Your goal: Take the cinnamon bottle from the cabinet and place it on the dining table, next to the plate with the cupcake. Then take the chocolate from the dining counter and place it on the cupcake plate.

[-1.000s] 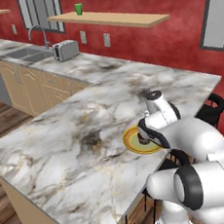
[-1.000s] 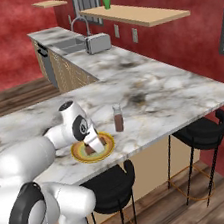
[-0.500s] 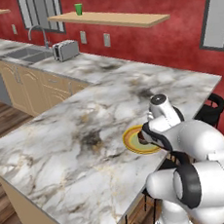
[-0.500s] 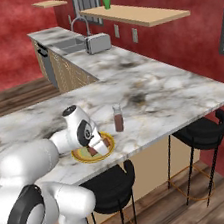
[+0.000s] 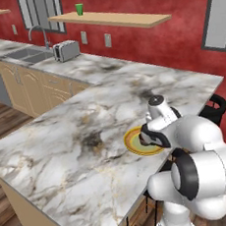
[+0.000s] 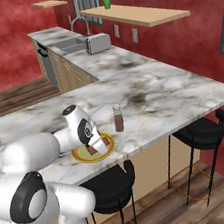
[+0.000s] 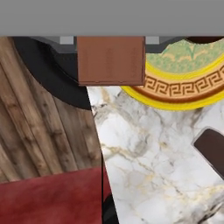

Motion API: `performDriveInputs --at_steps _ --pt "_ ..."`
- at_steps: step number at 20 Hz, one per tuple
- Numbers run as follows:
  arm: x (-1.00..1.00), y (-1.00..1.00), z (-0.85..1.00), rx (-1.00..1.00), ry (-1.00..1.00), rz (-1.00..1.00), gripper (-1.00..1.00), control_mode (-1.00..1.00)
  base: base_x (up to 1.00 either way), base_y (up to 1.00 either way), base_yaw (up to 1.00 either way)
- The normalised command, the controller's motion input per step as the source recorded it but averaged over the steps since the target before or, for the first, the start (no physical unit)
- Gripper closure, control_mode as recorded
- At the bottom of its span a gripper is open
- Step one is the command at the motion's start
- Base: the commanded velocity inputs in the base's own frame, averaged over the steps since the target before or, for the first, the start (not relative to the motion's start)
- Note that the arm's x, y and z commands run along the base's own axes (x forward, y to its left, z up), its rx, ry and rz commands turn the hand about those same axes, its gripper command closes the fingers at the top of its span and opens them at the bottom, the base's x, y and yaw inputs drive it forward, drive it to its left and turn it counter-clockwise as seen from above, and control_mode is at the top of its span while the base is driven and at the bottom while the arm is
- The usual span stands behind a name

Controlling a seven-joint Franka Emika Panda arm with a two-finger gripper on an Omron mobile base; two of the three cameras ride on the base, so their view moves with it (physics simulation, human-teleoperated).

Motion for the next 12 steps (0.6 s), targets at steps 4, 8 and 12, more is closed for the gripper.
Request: performDriveInputs --at_steps 4,8,12 --pt "0.01 0.01 -0.11 0.00 0.00 0.00 1.00 -1.00 0.00 0.00 0.00" --pt "0.03 0.00 -0.08 0.00 0.00 0.00 1.00 -1.00 0.00 0.00 0.00" --pt "0.07 0.00 -0.05 0.00 0.01 0.02 1.00 -1.00 0.00 0.00 0.00"
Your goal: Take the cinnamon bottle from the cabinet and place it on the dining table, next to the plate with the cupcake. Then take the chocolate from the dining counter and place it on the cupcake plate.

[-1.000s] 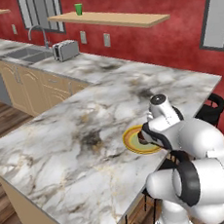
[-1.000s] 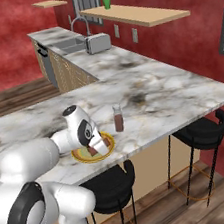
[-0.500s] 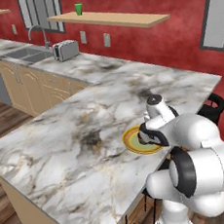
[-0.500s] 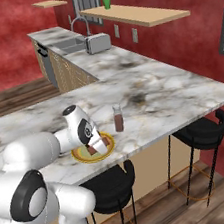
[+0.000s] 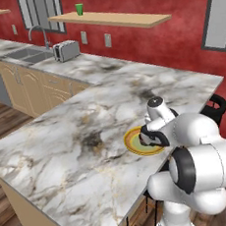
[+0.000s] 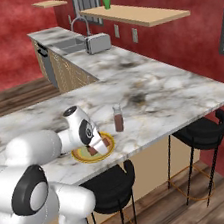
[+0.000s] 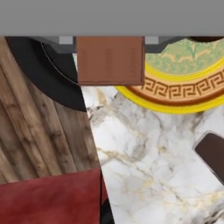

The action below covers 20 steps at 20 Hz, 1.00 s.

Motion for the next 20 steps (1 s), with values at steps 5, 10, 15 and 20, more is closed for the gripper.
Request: performDriveInputs --at_steps 5,10,15,20 --pt "0.08 0.00 -0.12 0.01 0.01 0.01 1.00 -1.00 0.00 0.00 0.00" --pt "0.14 0.03 -0.14 0.00 0.00 0.01 1.00 -1.00 0.00 0.00 0.00" --pt "0.19 0.02 -0.08 0.00 0.00 0.03 1.00 -1.00 0.00 0.00 0.00" --pt "0.16 0.00 -0.08 0.01 0.00 0.02 1.00 -1.00 0.00 0.00 0.00"
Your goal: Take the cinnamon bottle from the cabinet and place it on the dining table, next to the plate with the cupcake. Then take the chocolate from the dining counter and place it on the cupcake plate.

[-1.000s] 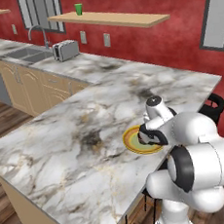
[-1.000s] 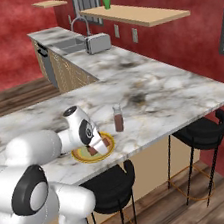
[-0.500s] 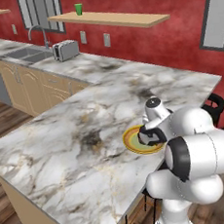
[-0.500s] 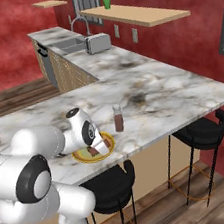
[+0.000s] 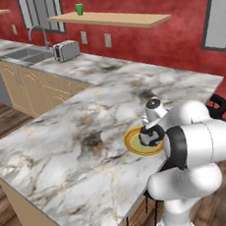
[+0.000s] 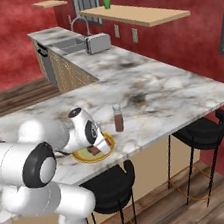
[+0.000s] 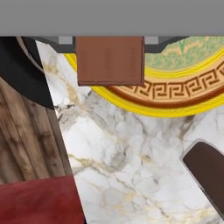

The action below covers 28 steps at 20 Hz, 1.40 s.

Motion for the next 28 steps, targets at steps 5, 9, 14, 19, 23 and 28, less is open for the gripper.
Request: performDriveInputs --at_steps 5,9,14,19,23,28 --pt "0.09 0.00 -0.09 0.01 0.00 0.02 1.00 -1.00 0.00 0.00 0.00" --pt "0.02 0.00 -0.08 0.02 0.00 0.02 1.00 -1.00 0.00 0.00 0.00" --pt "0.01 0.00 -0.05 0.02 0.00 0.03 1.00 -1.00 0.00 0.00 0.00" --pt "0.00 0.00 -0.03 0.01 0.00 0.03 -1.00 -1.00 0.00 0.00 0.00" --pt "0.00 0.00 0.04 0.00 0.00 0.02 -1.00 -1.00 0.00 0.00 0.00" --pt "0.00 -0.01 0.19 0.02 0.01 0.02 -1.00 -1.00 0.00 0.00 0.00"
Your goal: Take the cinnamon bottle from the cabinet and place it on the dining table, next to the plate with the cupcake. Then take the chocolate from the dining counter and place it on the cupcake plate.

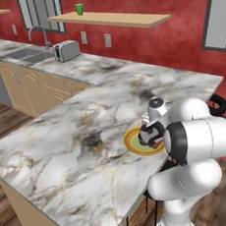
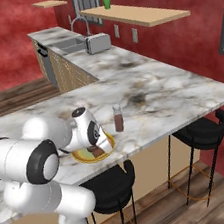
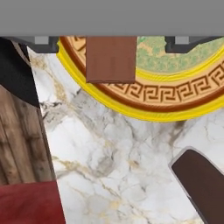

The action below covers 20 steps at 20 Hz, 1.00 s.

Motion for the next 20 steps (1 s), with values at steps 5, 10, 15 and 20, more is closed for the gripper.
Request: performDriveInputs --at_steps 5,10,15,20 --pt "0.02 -0.01 0.43 0.05 0.04 0.00 -1.00 -1.00 0.00 0.00 0.00" --pt "-0.26 -0.01 0.40 0.05 0.11 0.03 -1.00 -1.00 0.00 0.00 0.00" --pt "-0.62 0.03 0.23 0.01 0.10 0.17 -1.00 -1.00 0.00 0.00 0.00" --pt "-0.78 0.10 0.12 0.00 0.04 0.26 -1.00 -1.00 0.00 0.00 0.00"
